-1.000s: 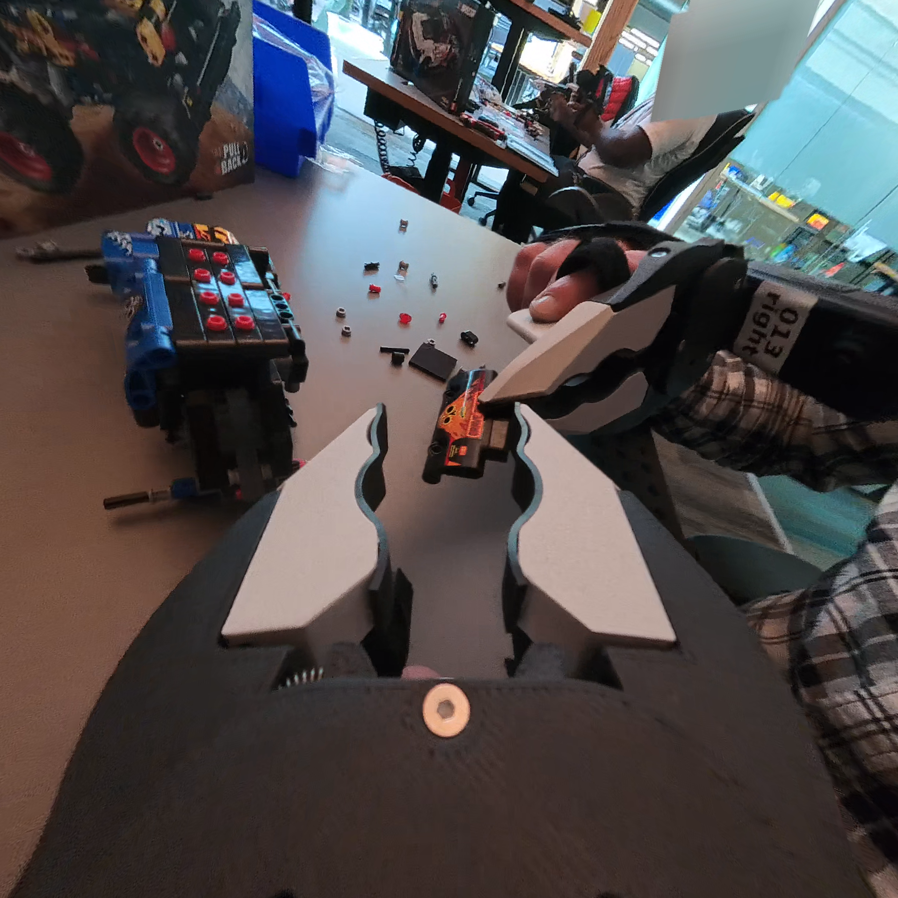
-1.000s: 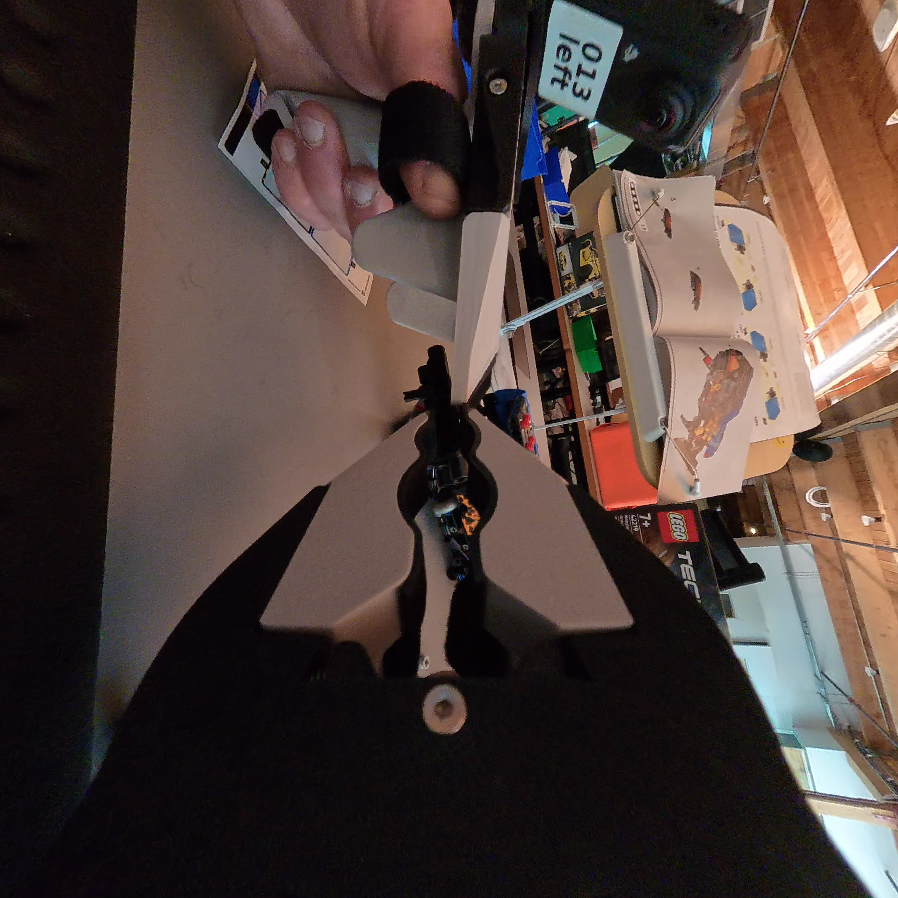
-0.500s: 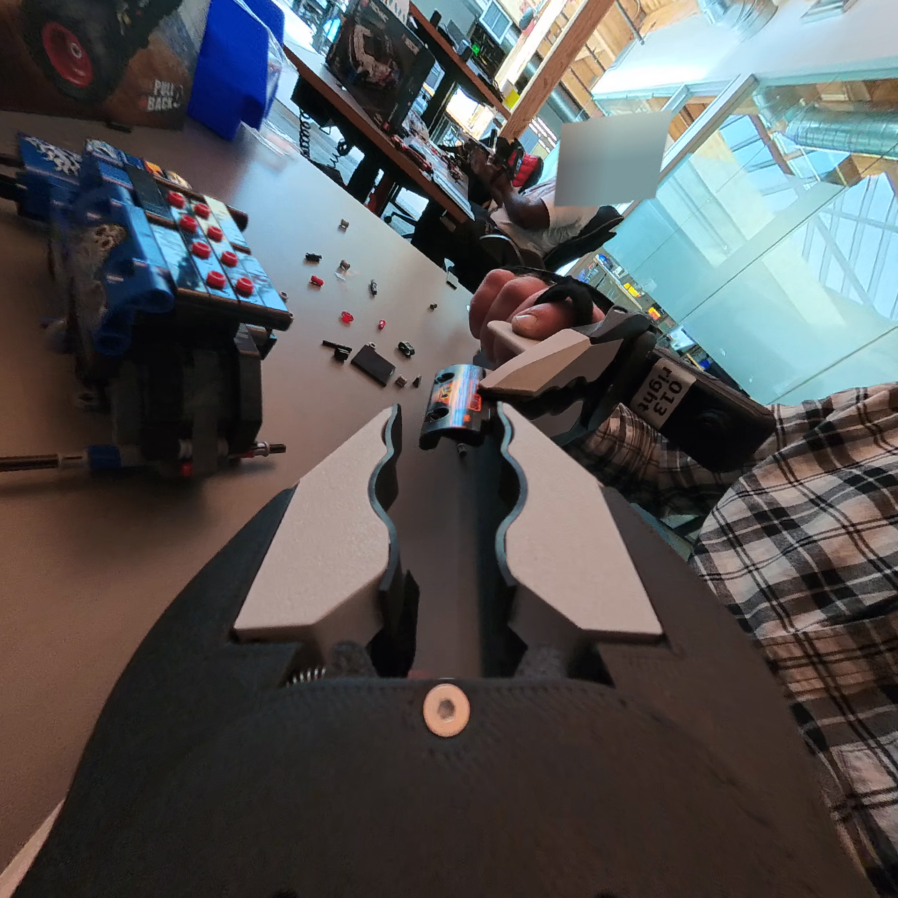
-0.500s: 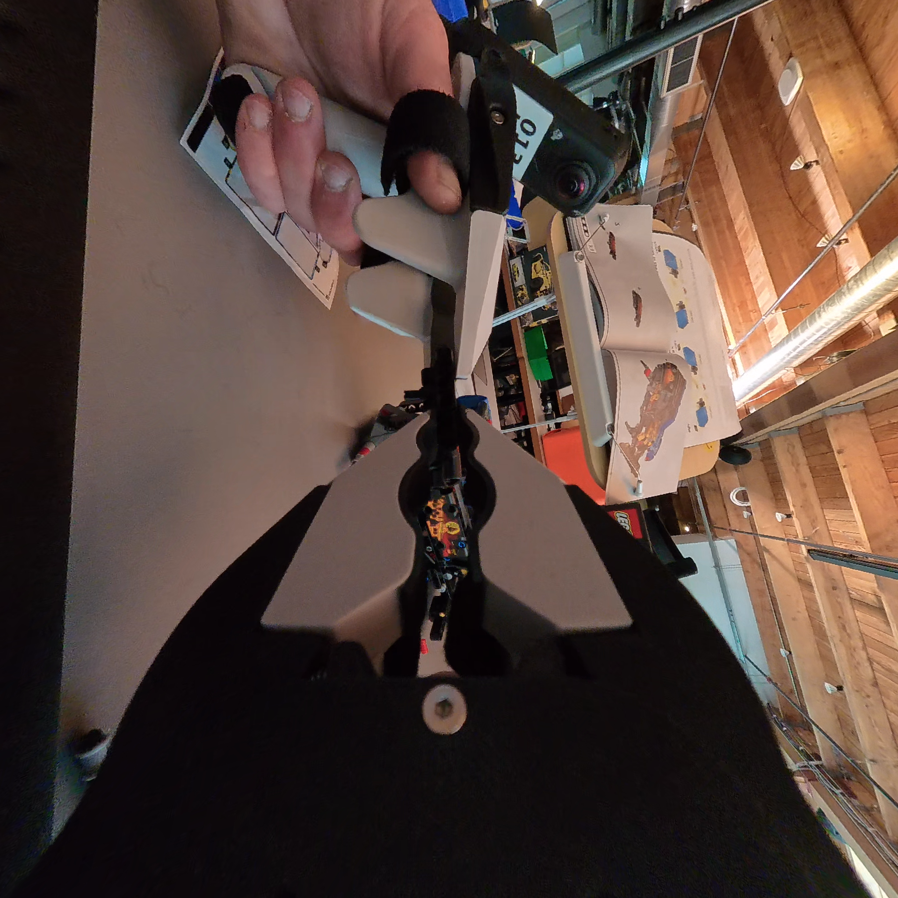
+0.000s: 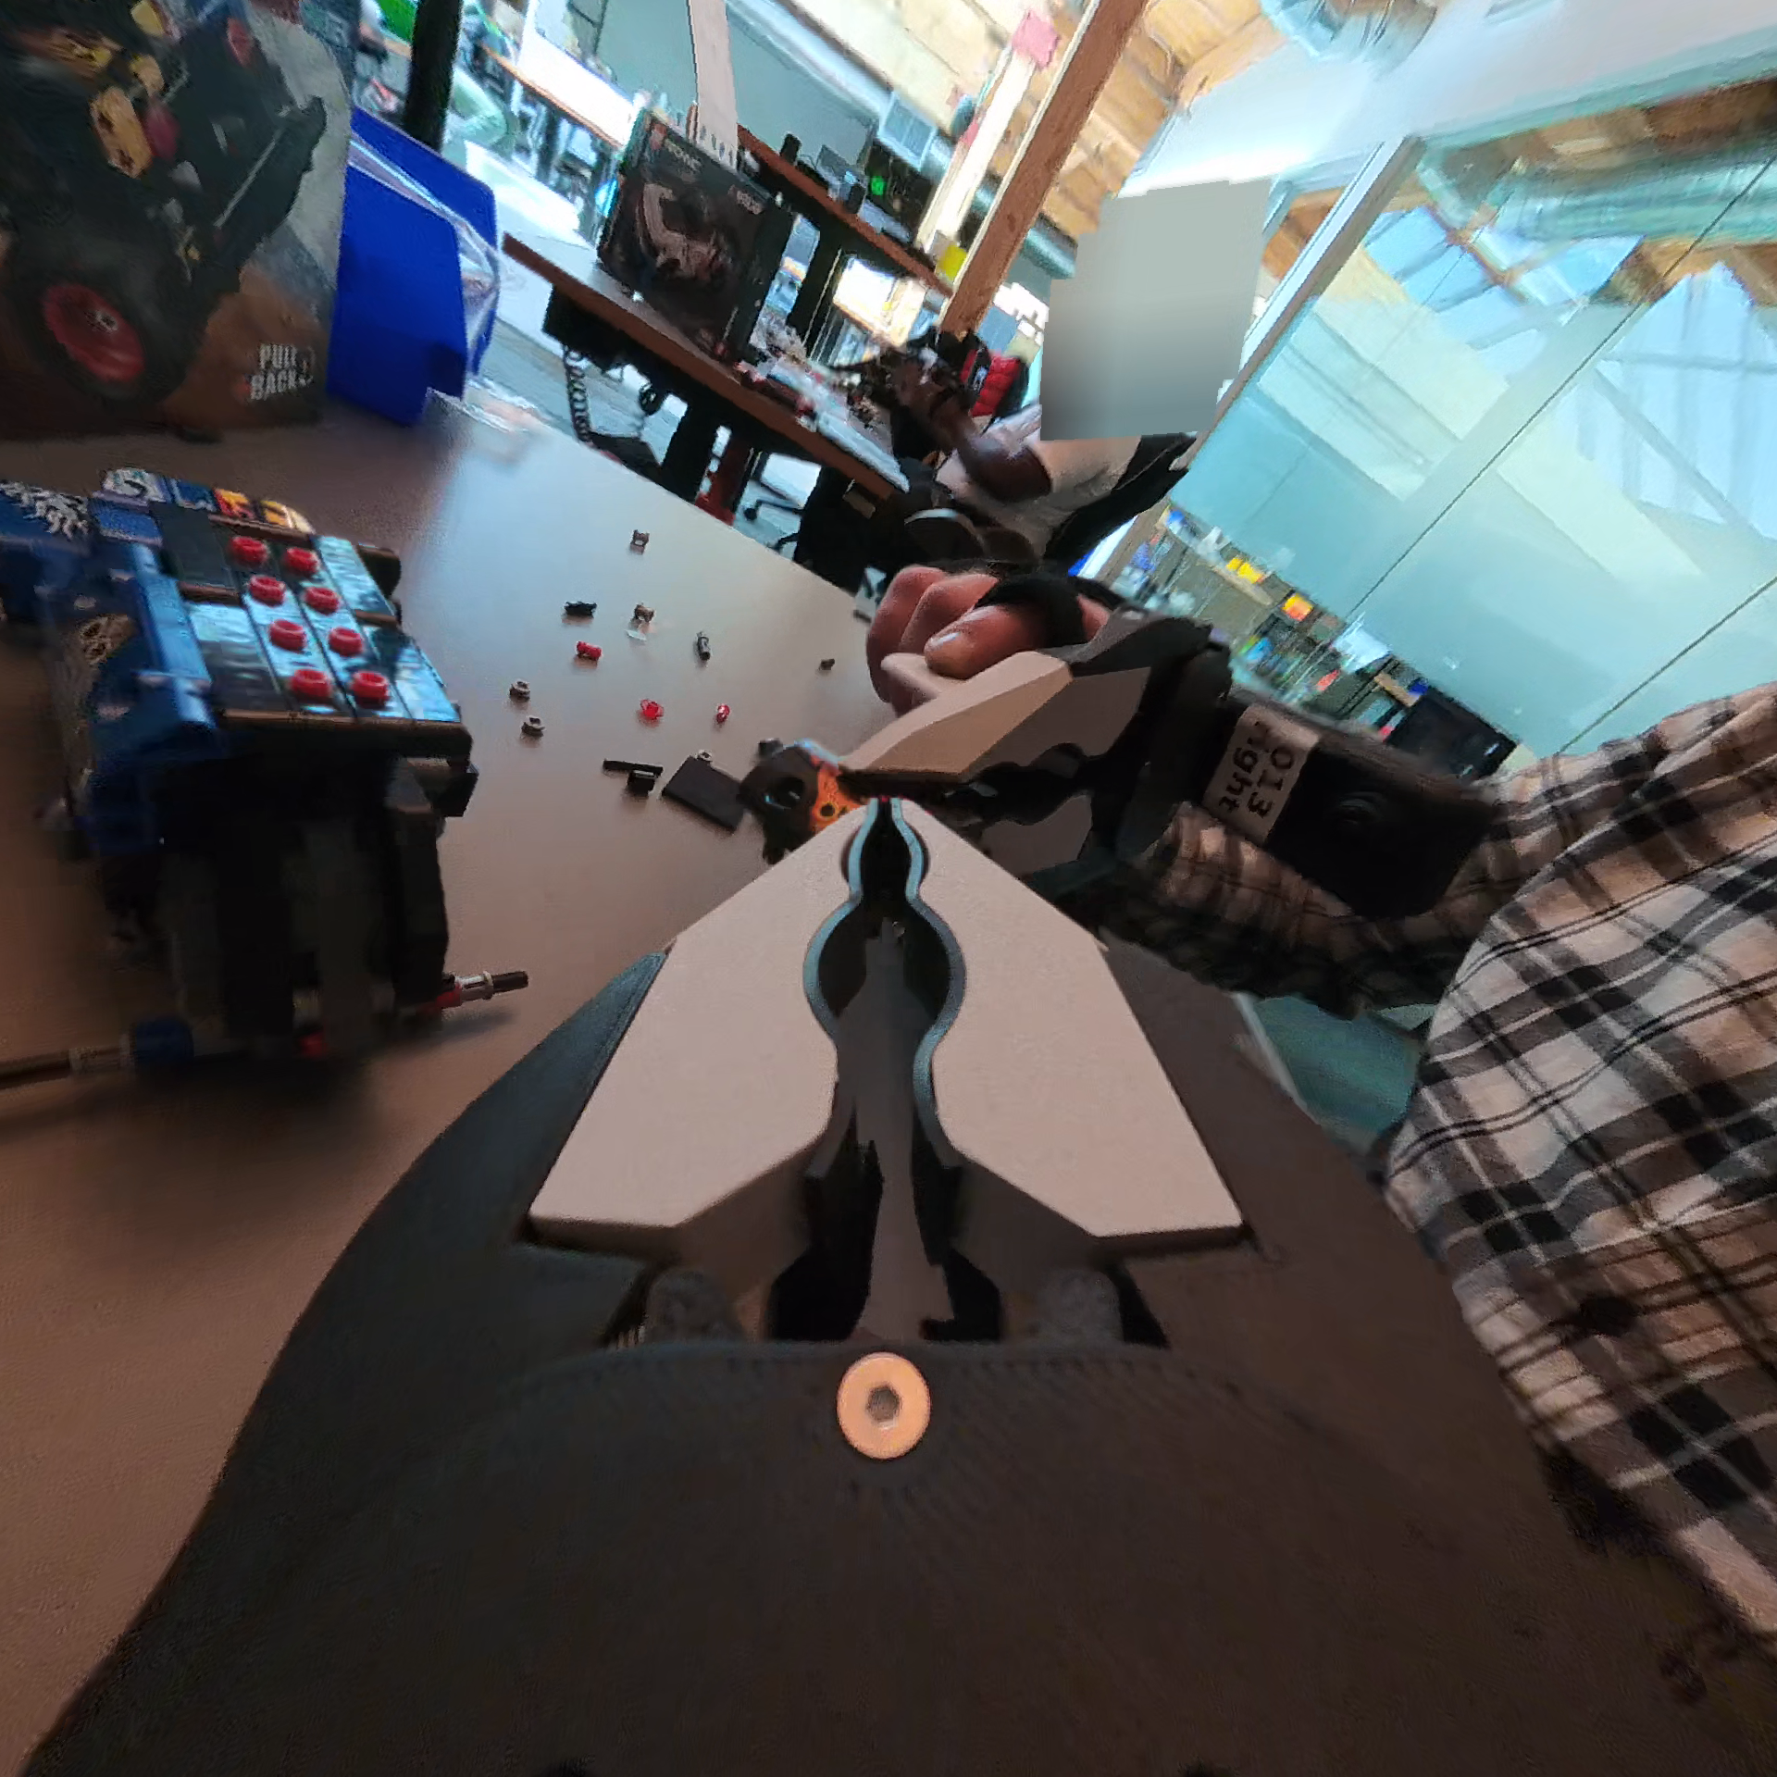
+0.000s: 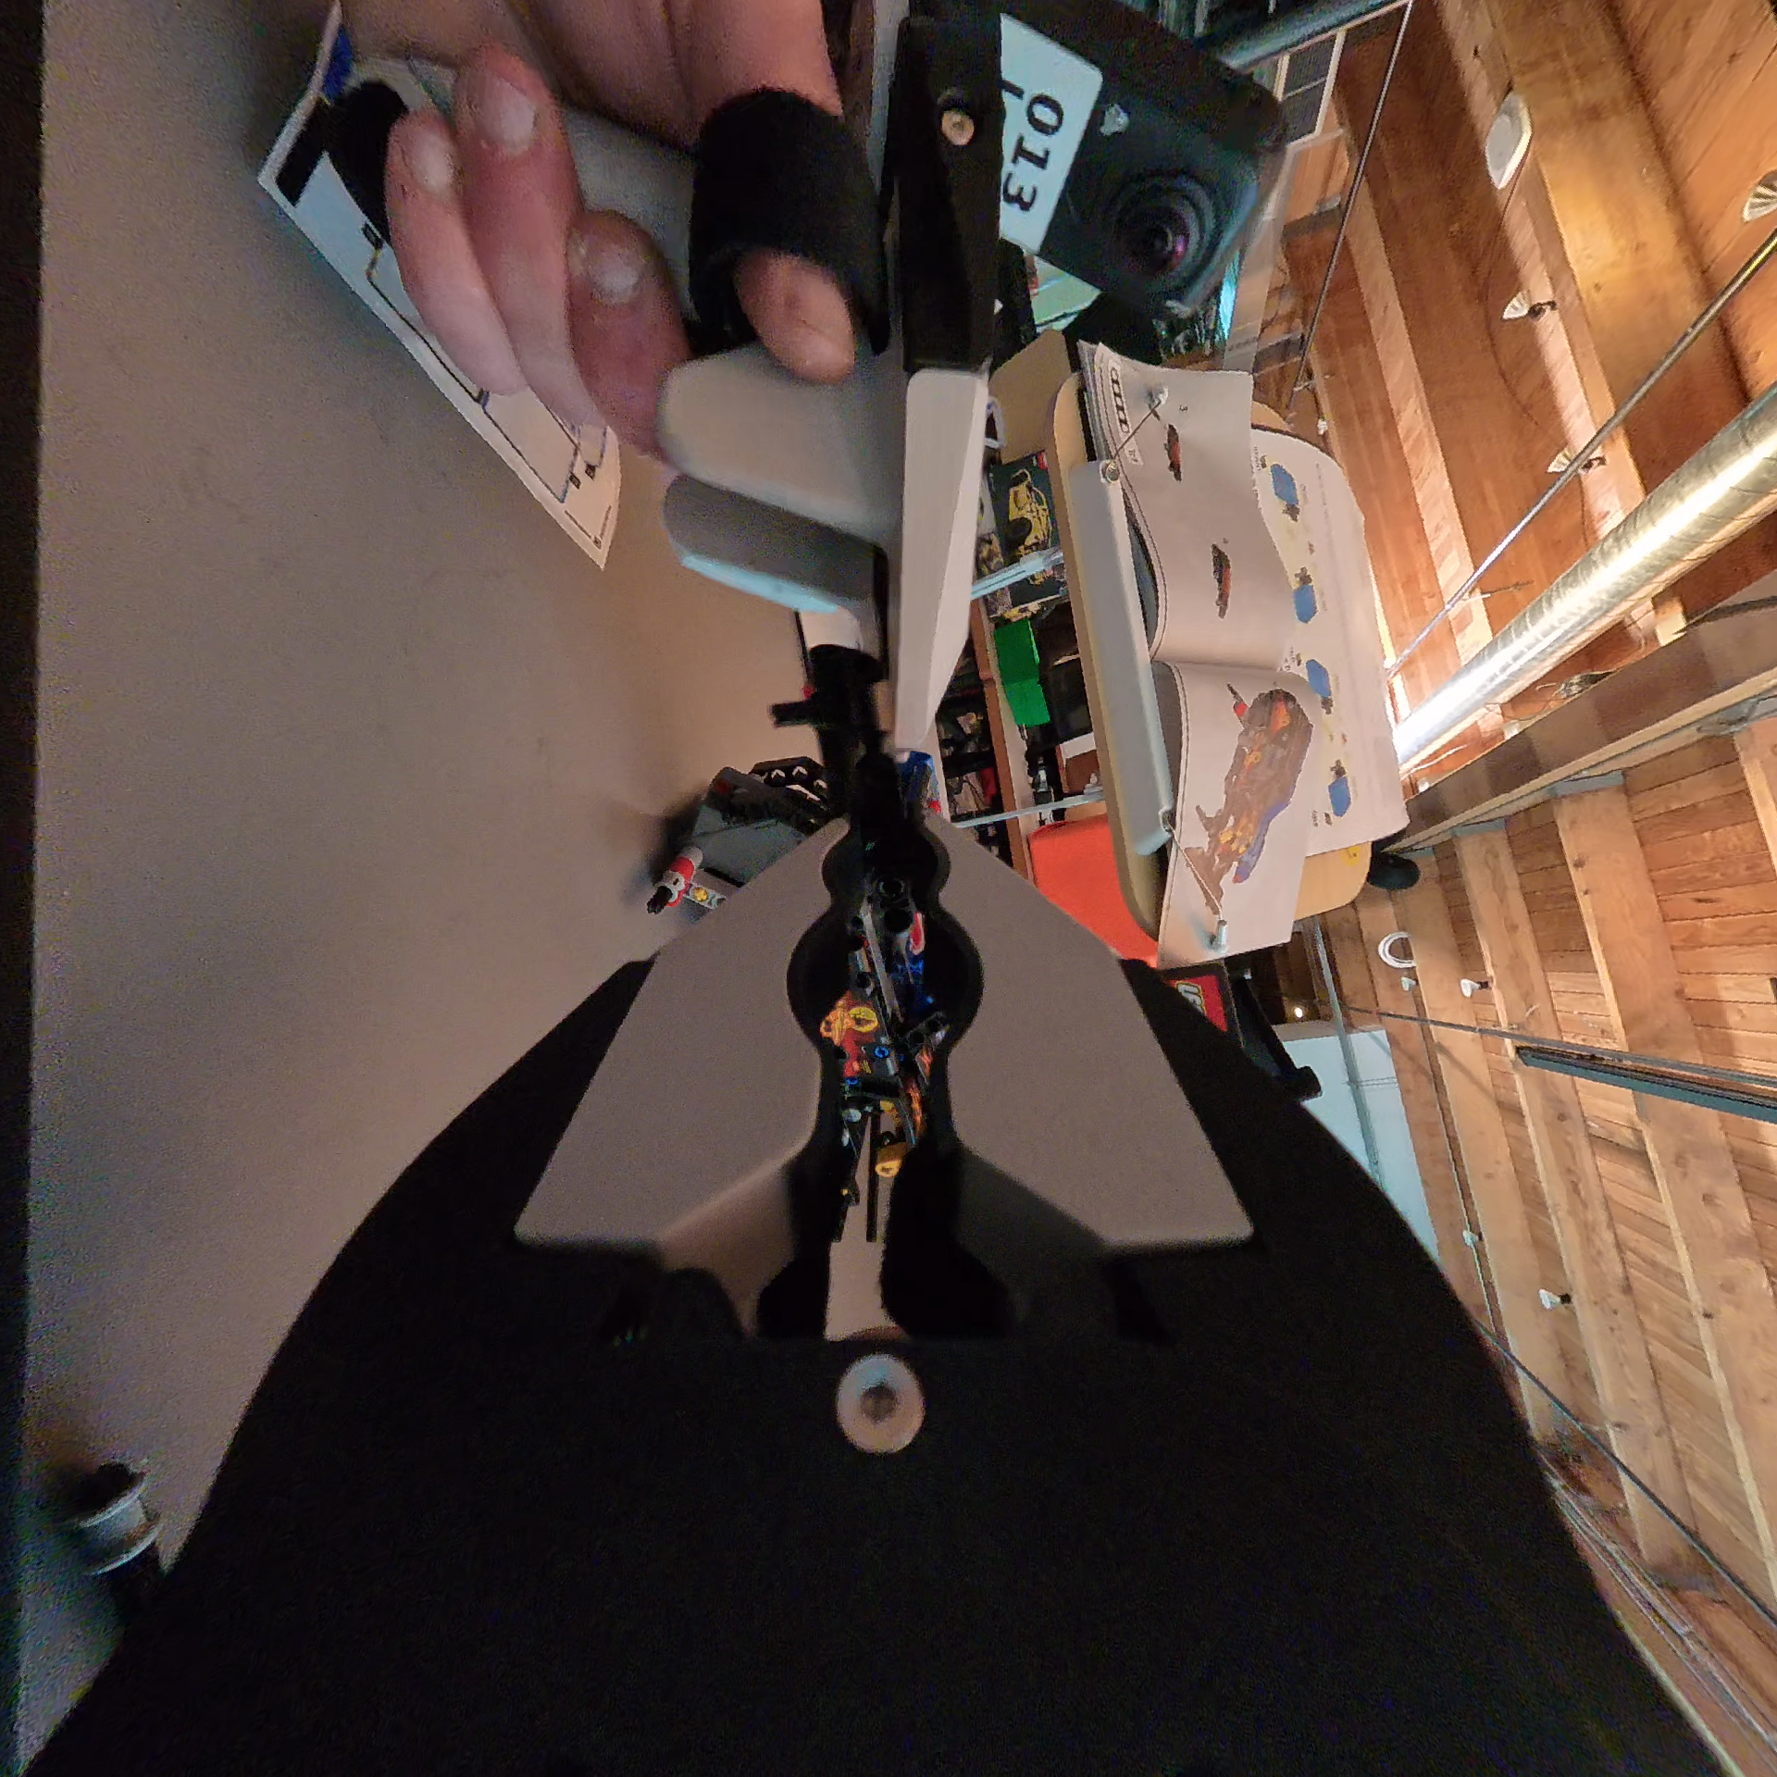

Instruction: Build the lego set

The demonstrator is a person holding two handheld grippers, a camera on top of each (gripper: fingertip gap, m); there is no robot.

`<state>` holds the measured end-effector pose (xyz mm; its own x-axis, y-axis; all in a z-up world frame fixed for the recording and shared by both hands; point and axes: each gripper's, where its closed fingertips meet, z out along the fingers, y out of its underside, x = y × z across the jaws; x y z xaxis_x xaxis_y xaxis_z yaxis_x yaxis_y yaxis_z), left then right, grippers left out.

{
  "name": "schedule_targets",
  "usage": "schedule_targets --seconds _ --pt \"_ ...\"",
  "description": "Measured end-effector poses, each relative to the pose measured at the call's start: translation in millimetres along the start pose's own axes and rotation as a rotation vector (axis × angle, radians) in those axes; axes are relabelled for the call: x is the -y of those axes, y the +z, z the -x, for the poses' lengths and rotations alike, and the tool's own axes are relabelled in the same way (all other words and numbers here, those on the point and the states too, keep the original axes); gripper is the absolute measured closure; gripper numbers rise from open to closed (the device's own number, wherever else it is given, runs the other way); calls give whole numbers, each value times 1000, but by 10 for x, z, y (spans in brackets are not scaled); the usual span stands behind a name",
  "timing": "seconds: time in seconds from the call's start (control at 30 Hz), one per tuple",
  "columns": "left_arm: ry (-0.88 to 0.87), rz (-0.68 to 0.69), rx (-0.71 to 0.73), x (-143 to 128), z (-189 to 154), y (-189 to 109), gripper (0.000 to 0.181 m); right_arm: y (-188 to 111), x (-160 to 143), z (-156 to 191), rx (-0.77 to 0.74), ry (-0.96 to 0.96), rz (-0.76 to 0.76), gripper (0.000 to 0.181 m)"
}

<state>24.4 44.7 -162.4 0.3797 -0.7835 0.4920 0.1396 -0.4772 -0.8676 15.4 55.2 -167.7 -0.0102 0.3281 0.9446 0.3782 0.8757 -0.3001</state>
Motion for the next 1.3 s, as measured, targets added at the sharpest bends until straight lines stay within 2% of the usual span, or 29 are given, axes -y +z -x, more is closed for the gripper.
schedule_targets --seconds 0.13,0.23,0.27,0.43,0.57,0.67,0.7,0.83,0.9,1.07,1.13,1.2,1.3 --pt "15 15 17 -23 12 20 181 7 20 18 -2 -19 4 176" --pt "-40 -17 53 44 117 -53 159 -15 2 -97 -69 -28 21 177" --pt "-74 -22 44 51 128 -70 151 -19 -18 -130 -88 -32 31 177" --pt "-219 10 -70 -34 44 -21 139 -30 -25 -178 -137 -81 53 176" --pt "-220 11 -166 -16 -92 -32 134 -79 -47 -296 -190 -56 54 176" --pt "-183 3 -181 -4 -162 31 130 -59 14 -217 -174 -106 45 176" --pt "-176 -3 -193 6 -193 43 134 -45 28 -182 -166 -125 45 177" --pt "-123 13 -131 -28 -121 50 147 -13 -3 -136 -148 -124 54 173" --pt "-68 31 -80 -44 -80 45 155 18 -43 -88 -117 -102 62 163" --pt "84 59 71 -36 39 26 158 25 -148 -34 -34 60 45 149" --pt "154 83 136 -50 84 25 158 15 -133 -20 -3 145 9 139" --pt "267 142 231 -102 158 26 159 3 -102 -70 12 277 -38 119" --pt "409 230 306 -190 179 52 158 28 -179 -16 84 425 -46 103"
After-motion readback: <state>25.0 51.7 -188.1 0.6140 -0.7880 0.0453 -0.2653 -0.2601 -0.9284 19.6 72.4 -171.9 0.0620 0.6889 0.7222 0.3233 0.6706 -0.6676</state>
